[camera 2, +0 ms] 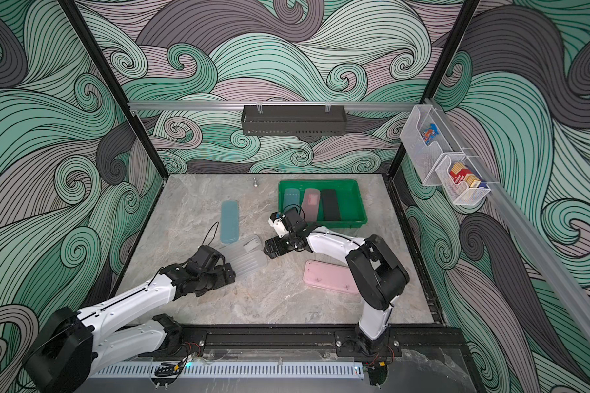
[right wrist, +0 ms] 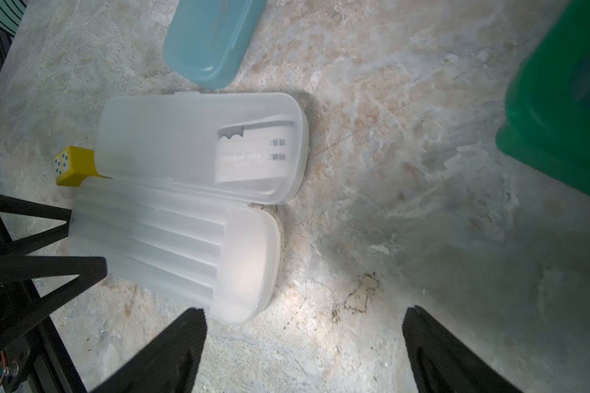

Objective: Put the pencil case into the storage box
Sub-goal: Pick up the pencil case from the center of the board.

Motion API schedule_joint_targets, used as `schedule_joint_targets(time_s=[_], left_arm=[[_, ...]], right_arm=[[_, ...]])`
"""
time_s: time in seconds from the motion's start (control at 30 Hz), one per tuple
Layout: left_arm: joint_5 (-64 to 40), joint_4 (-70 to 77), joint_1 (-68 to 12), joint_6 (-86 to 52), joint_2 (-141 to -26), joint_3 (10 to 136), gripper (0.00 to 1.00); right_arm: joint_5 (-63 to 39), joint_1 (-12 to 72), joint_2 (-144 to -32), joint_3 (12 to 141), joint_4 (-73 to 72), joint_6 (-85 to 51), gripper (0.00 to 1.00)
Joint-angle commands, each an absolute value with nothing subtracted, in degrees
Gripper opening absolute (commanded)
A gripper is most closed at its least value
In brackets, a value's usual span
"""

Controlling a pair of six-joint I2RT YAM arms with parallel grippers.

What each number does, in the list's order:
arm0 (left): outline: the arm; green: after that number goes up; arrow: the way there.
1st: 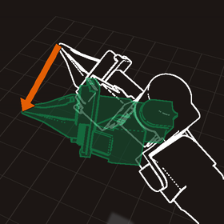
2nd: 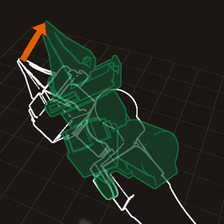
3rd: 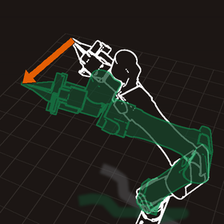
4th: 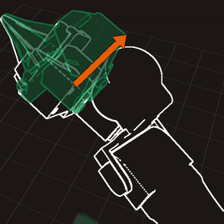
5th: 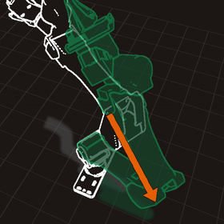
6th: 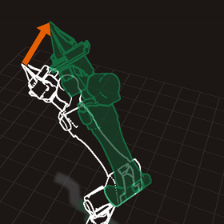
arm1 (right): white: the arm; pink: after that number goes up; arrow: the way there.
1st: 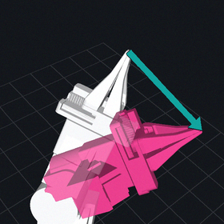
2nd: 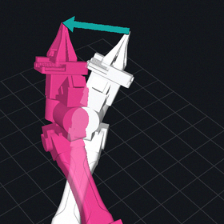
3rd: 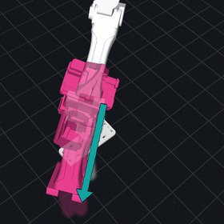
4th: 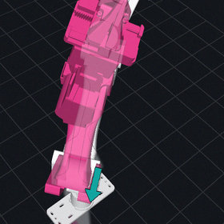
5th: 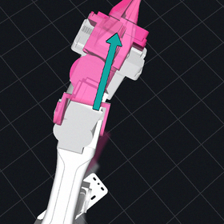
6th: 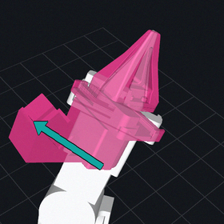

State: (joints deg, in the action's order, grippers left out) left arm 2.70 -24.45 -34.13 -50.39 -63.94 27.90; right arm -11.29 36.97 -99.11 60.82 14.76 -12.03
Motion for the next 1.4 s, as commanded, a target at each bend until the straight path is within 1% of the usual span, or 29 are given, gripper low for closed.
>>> schedule_joint_targets(time_s=[0.0,0.3,0.37,0.5,0.6,0.67,0.77,0.87,0.97,1.1,1.23,1.37], left_arm=[[3.8,-19.3,-36.8,-49.9,-66.6,31.4,0.99],[4.9,-15.3,-41.4,-49.9,-75.3,36.5,0.99],[6.6,-17.9,-42.6,-48.6,-75.4,38.5,0.99],[12.4,-29.2,-43.7,-43.7,-72.6,43.3,0.99],[15.5,-35.6,-43.7,-37.9,-69.1,46.6,0.99],[16.1,-37.3,-43.7,-32.0,-67.4,48.6,0.99],[15.1,-34.6,-43.7,-19.7,-66.0,50.0,0.99],[11.4,-29.9,-43.7,-7.1,-66.8,50.2,0.99],[8.6,-26.6,-43.7,4.1,-70.3,50.1,0.99],[7.2,-25.4,-43.7,12.6,-77.7,52.0,0.99],[9.6,-25.3,-43.5,18.5,-87.4,54.8,0.99],[6.9,-23.9,-43.4,21.8,-93.1,56.0,0.99]], right_arm=[[-8.5,36.1,-95.7,59.0,14.4,-12.7,0.93],[-7.8,32.9,-88.7,54.1,14.4,-12.8,0.94],[-7.8,32.1,-87.4,53.2,14.5,-12.6,0.94],[-8.4,30.3,-84.8,51.2,14.4,-12.3,0.95],[-8.9,29.5,-83.6,50.1,14.4,-12.1,0.95],[-9.0,29.2,-83.3,49.8,14.5,-11.8,0.96],[-9.2,28.5,-82.7,49.2,14.5,-11.5,0.96],[-9.6,28.0,-81.6,48.2,14.4,-11.5,0.97],[-9.9,27.8,-80.4,47.2,14.4,-11.4,0.97],[-10.8,26.9,-78.1,45.7,14.4,-11.6,0.98],[-12.3,25.6,-75.3,44.2,14.5,-11.9,0.98],[-13.4,25.1,-74.4,43.8,14.7,-11.8,0.99]])
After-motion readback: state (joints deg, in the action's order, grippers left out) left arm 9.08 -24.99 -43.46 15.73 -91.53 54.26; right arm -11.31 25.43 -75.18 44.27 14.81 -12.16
